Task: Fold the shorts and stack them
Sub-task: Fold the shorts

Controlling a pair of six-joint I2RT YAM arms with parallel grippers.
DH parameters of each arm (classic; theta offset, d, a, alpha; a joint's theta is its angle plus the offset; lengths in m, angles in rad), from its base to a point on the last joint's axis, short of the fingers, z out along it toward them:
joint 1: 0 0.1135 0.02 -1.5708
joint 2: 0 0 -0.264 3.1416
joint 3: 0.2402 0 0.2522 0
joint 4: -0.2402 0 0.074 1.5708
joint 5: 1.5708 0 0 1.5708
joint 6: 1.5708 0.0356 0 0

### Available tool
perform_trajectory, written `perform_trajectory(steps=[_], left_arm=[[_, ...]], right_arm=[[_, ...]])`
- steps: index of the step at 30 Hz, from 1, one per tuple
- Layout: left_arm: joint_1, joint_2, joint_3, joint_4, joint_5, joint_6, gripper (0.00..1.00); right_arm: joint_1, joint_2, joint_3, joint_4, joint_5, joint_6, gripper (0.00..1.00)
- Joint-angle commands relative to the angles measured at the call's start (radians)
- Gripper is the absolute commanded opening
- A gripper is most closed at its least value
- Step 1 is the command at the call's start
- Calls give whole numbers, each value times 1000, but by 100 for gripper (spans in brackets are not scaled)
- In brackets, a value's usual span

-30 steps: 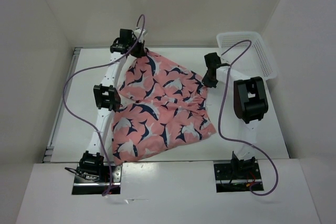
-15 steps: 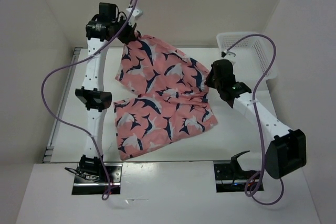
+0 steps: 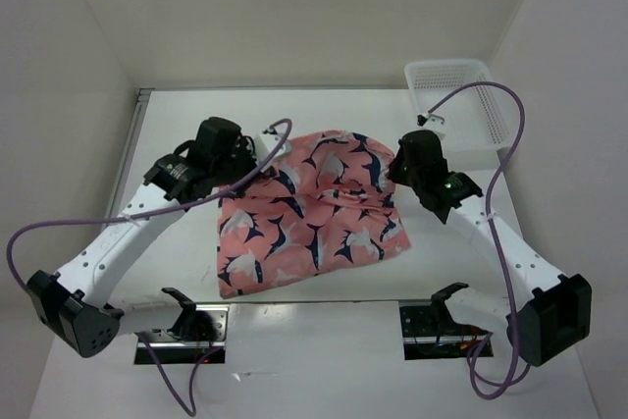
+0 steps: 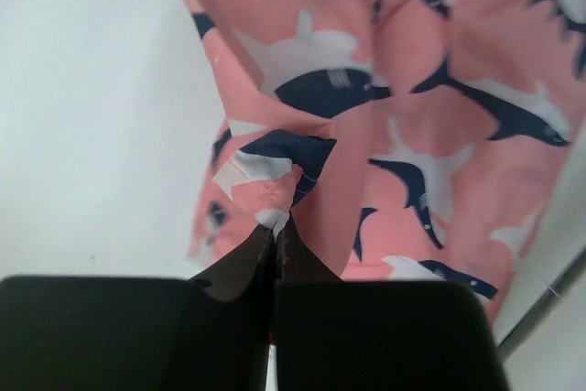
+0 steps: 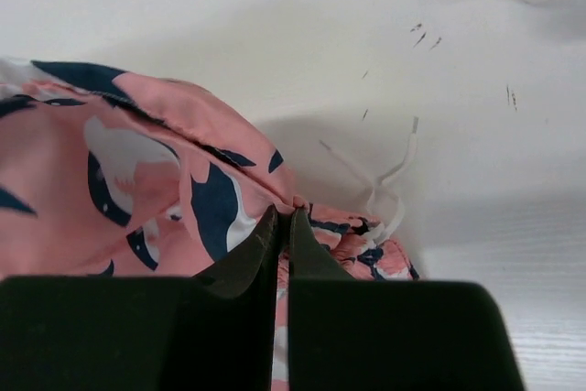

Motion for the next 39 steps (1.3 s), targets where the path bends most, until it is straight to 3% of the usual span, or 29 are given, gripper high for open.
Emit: perform_trajectory(steps=[1,6,10,13,14,17,22,25,28,29,35,39], left_arm=[[72,-40,-66,77,-64,-131,0],[93,-155,-219,67,-64,-109,0],[107,-253,-318,84,-64,-51,2],[107,-301,-342,61,-48,21,10],[107,-316,-356,31,-48,64,18],[107,-364,-390,-12,-48,145,25],[107,-411,-424,-81,31,191,26],[107,-378,-405,-109,57,219,19],[107,-333,-360,-228,134,326,22],[107,-324,-350,-253,134,383,24],[107,-333,-335,-452,125,565,34],[107,-420,-278,-517,125,630,37]], right_arm=[[33,-75,-3,-72,0,-12,0],[58,-187,-49,-148,-32,11,0],[212,-269,-49,-181,-7,50,0],[257,-252,-5,-248,-7,96,0],[268,-228,26,-274,-18,128,1],[277,-197,68,-386,-55,208,4],[286,-233,17,-463,-122,326,8],[286,-234,8,-519,-150,382,8],[297,-252,-3,-590,-196,429,18],[297,-252,-17,-615,-226,429,25],[375,-290,34,-777,-296,488,46],[384,-241,114,-889,-398,418,51]])
